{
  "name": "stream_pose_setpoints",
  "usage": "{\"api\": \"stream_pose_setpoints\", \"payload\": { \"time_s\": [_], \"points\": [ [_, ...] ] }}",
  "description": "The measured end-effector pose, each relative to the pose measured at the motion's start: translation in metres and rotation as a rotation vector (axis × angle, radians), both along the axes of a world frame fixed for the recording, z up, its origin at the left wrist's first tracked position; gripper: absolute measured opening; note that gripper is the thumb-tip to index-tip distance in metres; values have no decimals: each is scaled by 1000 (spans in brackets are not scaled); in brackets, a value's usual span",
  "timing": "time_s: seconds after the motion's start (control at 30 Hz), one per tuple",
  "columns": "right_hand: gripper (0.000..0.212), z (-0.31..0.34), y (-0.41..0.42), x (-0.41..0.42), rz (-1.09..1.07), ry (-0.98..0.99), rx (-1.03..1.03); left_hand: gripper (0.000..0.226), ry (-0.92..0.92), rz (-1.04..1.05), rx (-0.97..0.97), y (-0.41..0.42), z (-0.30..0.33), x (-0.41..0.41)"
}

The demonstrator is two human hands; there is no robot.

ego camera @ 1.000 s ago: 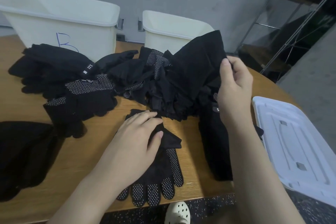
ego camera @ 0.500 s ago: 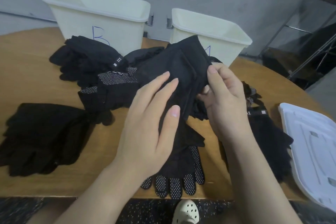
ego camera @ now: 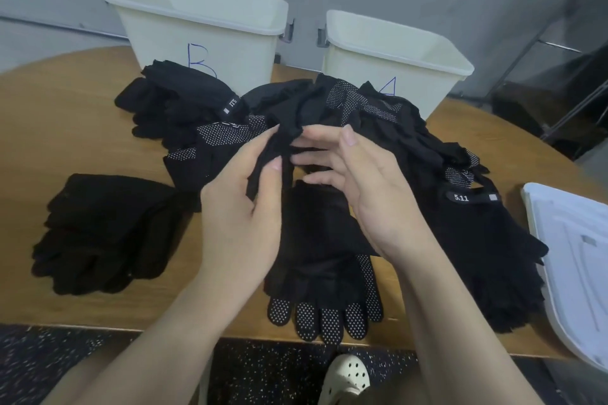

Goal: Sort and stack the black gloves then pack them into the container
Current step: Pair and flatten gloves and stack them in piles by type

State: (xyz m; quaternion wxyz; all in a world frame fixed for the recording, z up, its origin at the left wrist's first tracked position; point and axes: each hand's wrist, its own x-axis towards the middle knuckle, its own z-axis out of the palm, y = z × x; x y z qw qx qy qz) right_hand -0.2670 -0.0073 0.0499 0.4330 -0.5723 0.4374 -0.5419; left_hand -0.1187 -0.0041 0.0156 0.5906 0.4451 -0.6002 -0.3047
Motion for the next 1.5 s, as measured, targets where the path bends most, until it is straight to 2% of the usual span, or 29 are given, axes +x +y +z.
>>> {"api": "stream_pose_setpoints", "payload": {
  "time_s": [0.2,0.33,0.43,0.47,0.53,0.63,0.7,0.77,0.83,0.9,1.03,1.13,1.23,1.3,1.4,1.5],
  "points": [
    [33,-8,15,0,-14,222,-54,33,69,-54,23,11,6,15],
    [47,-12,28,11,73,250,-24,33,14,-163,-10,22,4,25],
    [22,-11,36,20,88,243,-34,37,-84,-250,-42,24,-2,30],
    [21,-11,38,22,58,224,-45,40,-126,-256,-45,24,-5,32],
    [31,-10,39,24,-28,180,-40,45,-195,-280,-33,24,-8,35],
    [20,-9,36,21,-107,80,19,45,-283,-272,-37,25,-11,37],
    [24,-9,35,18,-109,14,88,42,-288,-209,-55,23,-12,38],
    [26,-7,35,14,-90,-120,171,37,-216,-163,-8,21,-13,38],
    [28,-1,36,9,-33,-274,295,37,-62,-185,145,18,-11,37],
    [31,4,38,3,60,-320,411,35,77,-245,312,14,-8,37],
    [32,1,38,-9,120,-208,554,25,124,-397,536,14,-3,36],
    [44,-4,34,-18,74,-62,598,22,57,-365,556,15,-7,33],
    [57,-1,38,-27,37,187,592,18,45,-314,545,13,-10,27],
    [47,0,43,-30,40,276,587,17,13,-291,528,11,-11,23],
    [19,-6,45,-32,10,321,560,20,-71,-273,514,9,-14,22],
    [32,-16,42,-34,-36,322,557,24,-154,-253,512,5,-16,24]
  ]
}}
